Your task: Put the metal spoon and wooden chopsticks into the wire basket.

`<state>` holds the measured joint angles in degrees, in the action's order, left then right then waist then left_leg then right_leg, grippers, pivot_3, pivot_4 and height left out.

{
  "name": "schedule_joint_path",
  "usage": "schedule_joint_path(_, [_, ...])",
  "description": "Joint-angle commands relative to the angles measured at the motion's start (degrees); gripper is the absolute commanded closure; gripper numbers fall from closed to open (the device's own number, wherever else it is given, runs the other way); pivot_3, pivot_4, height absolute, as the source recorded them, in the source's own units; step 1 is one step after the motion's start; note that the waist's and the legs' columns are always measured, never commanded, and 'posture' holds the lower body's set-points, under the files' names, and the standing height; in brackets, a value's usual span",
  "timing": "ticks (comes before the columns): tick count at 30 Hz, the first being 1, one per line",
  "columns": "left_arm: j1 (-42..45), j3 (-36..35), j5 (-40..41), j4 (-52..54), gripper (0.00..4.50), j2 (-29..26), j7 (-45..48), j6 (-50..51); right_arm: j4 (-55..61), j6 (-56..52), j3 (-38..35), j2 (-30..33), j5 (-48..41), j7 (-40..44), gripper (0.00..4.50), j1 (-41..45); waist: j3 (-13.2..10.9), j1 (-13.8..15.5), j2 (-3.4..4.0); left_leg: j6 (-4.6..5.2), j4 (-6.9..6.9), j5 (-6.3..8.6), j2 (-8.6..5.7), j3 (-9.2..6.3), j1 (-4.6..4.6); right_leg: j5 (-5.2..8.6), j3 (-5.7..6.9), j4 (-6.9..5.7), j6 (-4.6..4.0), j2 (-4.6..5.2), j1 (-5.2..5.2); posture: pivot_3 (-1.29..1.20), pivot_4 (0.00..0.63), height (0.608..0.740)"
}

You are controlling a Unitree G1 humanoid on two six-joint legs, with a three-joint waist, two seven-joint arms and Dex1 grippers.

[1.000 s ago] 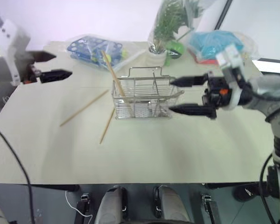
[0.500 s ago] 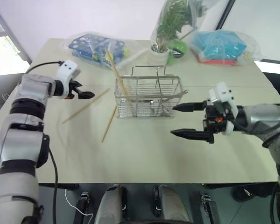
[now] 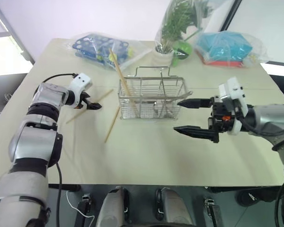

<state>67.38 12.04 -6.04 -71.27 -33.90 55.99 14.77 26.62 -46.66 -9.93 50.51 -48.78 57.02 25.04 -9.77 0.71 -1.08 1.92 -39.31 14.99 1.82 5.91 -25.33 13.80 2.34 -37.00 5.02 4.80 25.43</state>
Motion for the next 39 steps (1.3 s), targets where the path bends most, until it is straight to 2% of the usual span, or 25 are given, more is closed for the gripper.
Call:
schedule_joint_path(1, [1.0, -0.6, -1.5, -0.5, 0.0, 0.1, -1.1, -1.8, -0.2, -0.7, -2.9, 0.0, -3.3, -1.3, 0.02, 2.7, 0.0, 0.0, 0.0, 0.0, 0.0, 0.0, 0.0, 0.0, 0.01, 0.0, 0.0, -0.02, 0.0, 0.0, 0.0, 0.0, 0.15, 0.72])
schedule_joint_path(4, [0.3, -0.7, -2.0, -1.1, 0.0, 0.5, -0.5, -2.5, -1.3, -1.4, -3.4, -0.1, -4.5, -2.2, 0.02, 4.4, 0.0, 0.0, 0.0, 0.0, 0.0, 0.0, 0.0, 0.0, 0.02, 0.0, 0.0, -0.04, 0.0, 0.0, 0.0, 0.0, 0.15, 0.72])
schedule_joint_path(7, [-0.2, -1.7, -1.3, -1.2, 0.81, 0.7, 0.9, -2.3, -1.8, -1.7, -3.6, -0.2, -5.4, -3.0, 0.0, 4.7, 0.0, 0.1, -0.01, 0.0, -0.01, 0.0, -0.01, 0.0, 0.02, 0.0, 0.01, -0.04, 0.0, 0.03, -0.01, 0.0, 0.15, 0.72])
schedule_joint_path(14, [-1.2, -2.7, -1.8, -1.2, 4.35, 0.6, 0.4, -2.0, -2.4, -1.7, -3.7, 0.0, -6.2, -3.9, 0.0, 4.6, 0.0, 0.0, -0.01, 0.0, -0.01, 0.0, 0.0, 0.0, 0.02, 0.0, 0.01, -0.07, 0.0, 0.01, -0.01, 0.0, 0.15, 0.72])
schedule_joint_path(21, [-0.3, -6.4, 0.0, -0.8, 4.43, -0.7, -5.8, -1.6, -2.5, -1.2, -3.2, 1.0, -5.6, -3.0, 0.0, 3.4, 0.0, -0.1, -0.01, 0.0, -0.02, 0.0, 0.0, 0.0, 0.03, 0.0, 0.01, -0.08, 0.0, 0.01, -0.01, 0.0, 0.15, 0.72])
schedule_joint_path(29, [2.4, -22.8, 12.6, 7.5, 4.43, -2.2, -16.9, -1.2, -3.0, -1.0, -4.1, 1.6, -5.0, -3.1, 0.0, 3.0, 0.0, 0.1, -0.01, 0.0, -0.04, 0.0, 0.0, -0.01, 0.0, -0.01, 0.01, -0.08, 0.01, 0.06, -0.01, 0.0, 0.15, 0.72])
schedule_joint_path(35, [3.0, -38.7, 28.4, 29.1, 4.43, 1.3, -28.5, 2.4, -3.4, -1.9, -5.4, 1.2, -5.9, -4.3, 0.0, 2.7, 0.0, 0.0, -0.02, -0.02, -0.06, -0.01, -0.03, -0.01, 0.0, -0.01, 0.04, -0.09, 0.02, 0.14, -0.02, 0.0, 0.15, 0.72])
schedule_joint_path(39, [2.3, -41.4, 38.1, 48.5, 4.43, 7.8, -35.6, 11.5, -3.3, -2.5, -5.8, 0.6, -7.0, -5.8, 0.0, 3.1, 0.0, 0.1, -0.03, -0.24, -0.08, -0.14, -0.08, -0.02, 0.02, -0.03, 0.03, -0.11, 0.05, 0.2, -0.07, 0.0, 0.15, 0.72])
